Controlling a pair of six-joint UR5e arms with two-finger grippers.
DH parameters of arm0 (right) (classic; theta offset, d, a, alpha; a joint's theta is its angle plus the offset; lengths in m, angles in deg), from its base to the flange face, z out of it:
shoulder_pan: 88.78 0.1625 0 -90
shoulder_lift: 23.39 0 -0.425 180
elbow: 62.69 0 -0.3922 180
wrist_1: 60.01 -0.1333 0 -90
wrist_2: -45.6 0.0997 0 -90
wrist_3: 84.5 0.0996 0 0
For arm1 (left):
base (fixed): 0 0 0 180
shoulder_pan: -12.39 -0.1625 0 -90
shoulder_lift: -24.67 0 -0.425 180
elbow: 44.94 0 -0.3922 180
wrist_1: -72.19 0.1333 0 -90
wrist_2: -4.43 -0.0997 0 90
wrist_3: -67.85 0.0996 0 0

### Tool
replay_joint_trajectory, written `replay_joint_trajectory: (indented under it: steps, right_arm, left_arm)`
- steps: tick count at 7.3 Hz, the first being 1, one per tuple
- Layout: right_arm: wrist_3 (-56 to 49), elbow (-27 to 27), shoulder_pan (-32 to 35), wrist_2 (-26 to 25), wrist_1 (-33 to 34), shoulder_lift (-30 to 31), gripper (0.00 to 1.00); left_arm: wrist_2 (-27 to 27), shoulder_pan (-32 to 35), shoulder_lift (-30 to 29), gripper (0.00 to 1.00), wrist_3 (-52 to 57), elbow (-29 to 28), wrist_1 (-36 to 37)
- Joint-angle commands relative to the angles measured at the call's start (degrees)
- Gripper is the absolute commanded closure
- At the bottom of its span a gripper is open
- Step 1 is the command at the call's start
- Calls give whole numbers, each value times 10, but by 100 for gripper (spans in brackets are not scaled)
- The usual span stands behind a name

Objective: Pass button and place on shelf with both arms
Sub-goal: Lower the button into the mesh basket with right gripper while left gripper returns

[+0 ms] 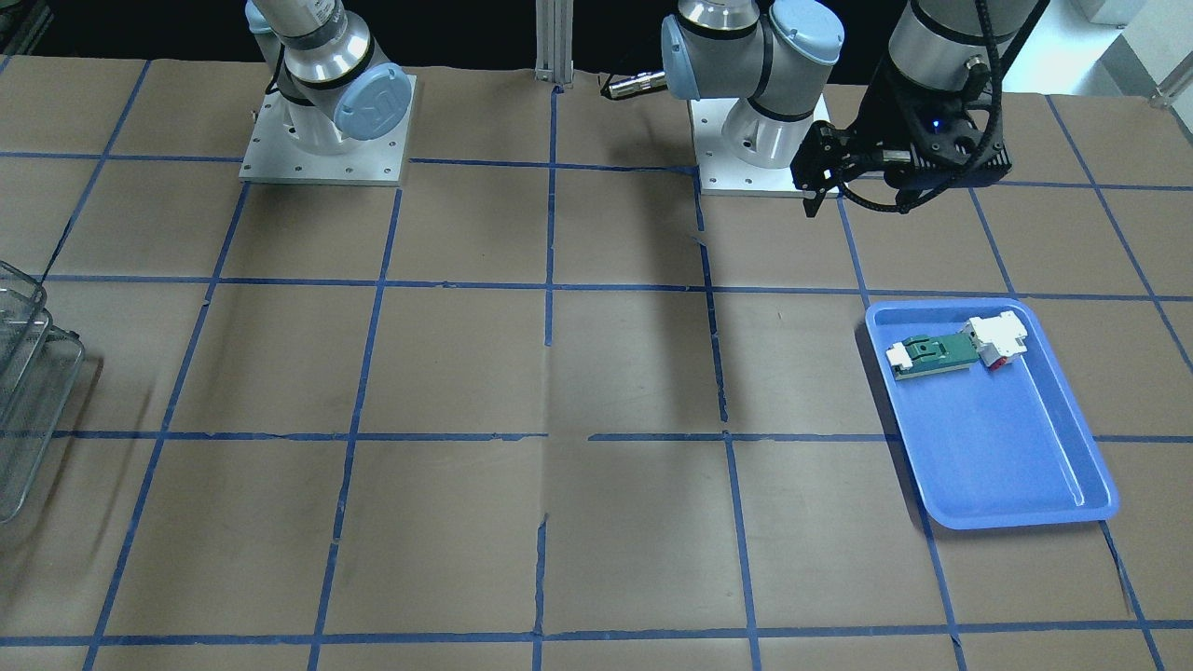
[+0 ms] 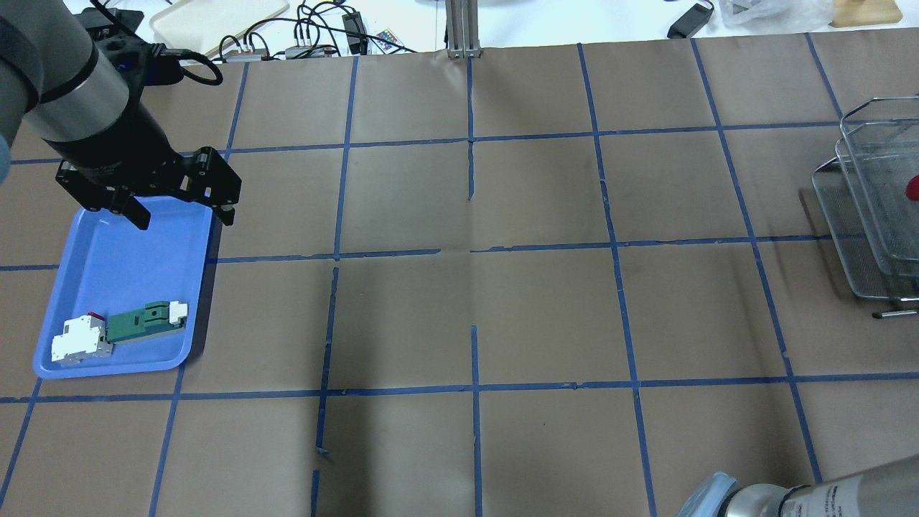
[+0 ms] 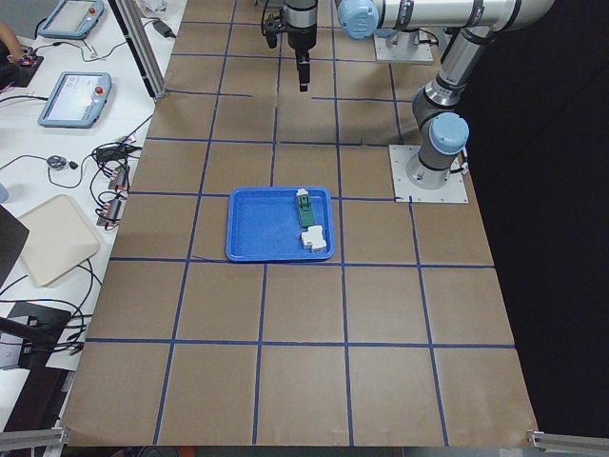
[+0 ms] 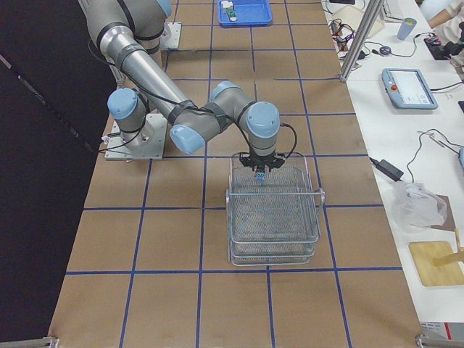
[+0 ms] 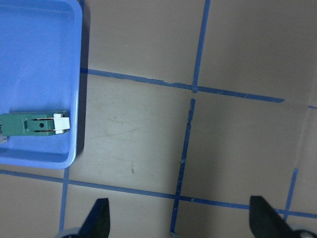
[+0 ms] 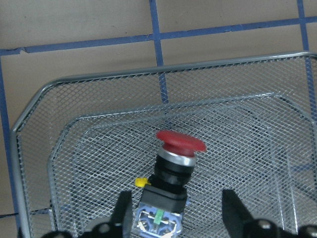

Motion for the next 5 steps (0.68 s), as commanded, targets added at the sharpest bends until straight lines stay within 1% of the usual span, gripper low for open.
replay_joint_trajectory:
  steps: [1,3,4,5]
  right_arm:
    - [53,2,12,8,-5,40,0]
    - [203,9,113,1,-19,95,0]
    - [314,9,167,2,-53,114,0]
    - [440,9,221,3,-88,133,0]
  left_arm:
    - [23,0,11,0,19,-7,-18]
    - [24,-3,4,0,19,-25,-31]
    - [45,-3,6,0,19,-28,-37]
    - [47,-2,8,0,19,-30,-40]
